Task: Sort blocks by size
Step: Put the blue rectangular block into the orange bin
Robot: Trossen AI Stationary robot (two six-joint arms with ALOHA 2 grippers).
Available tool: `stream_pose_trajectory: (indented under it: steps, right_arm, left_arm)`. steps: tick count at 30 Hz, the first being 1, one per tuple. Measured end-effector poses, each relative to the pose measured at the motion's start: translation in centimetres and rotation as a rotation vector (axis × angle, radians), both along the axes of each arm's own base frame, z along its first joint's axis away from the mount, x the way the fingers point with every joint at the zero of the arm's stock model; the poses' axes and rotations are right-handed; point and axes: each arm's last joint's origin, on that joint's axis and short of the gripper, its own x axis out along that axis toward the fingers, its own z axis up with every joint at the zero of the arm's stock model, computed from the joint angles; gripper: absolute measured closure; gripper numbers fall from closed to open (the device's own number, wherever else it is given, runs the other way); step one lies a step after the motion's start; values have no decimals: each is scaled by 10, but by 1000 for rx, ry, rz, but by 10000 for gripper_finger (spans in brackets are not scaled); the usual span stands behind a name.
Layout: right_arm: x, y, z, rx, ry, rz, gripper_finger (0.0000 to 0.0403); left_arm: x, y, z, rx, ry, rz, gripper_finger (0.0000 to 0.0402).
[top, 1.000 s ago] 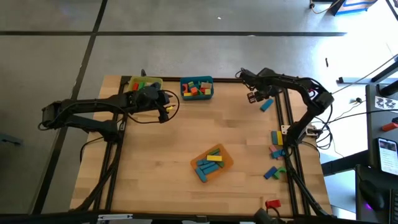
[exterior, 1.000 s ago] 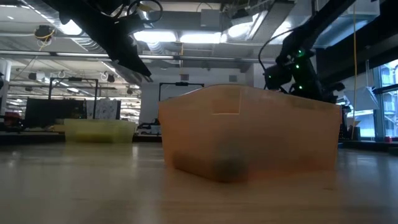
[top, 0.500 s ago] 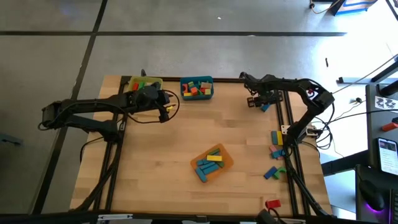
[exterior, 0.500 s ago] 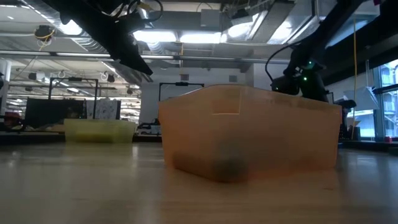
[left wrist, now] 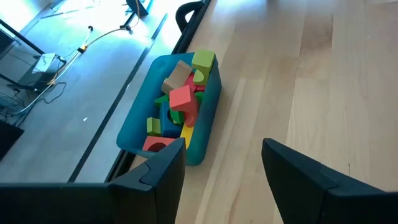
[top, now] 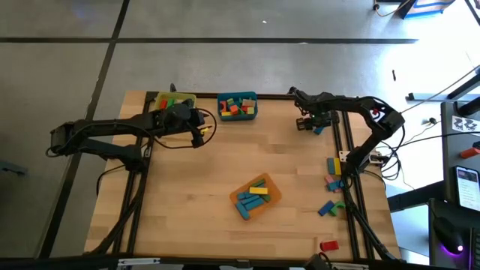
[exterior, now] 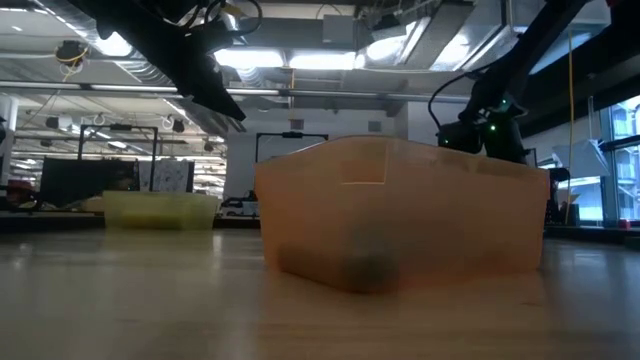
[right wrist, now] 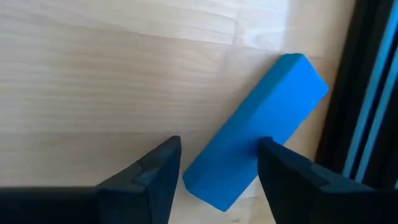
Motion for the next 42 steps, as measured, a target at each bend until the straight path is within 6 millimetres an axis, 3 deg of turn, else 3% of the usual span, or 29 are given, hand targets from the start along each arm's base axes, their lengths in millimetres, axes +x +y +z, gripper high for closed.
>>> stream_pose_trajectory:
  steps: [21,28,33,42]
  right_arm:
    - [73,52,11,-77,-142,414,198]
    - [78,61,32,-137,-116,332,198]
    - [67,64,42,-222,-128,248,198]
    - [50,86,17,-410,-264,127,198]
  left_arm:
    - [0,0,0,0,0,0,205]
    - [0,0,0,0,0,0,205]
    - [0,0,0,-2,4,0,205]
    - [0,0,0,-1,2,0,205]
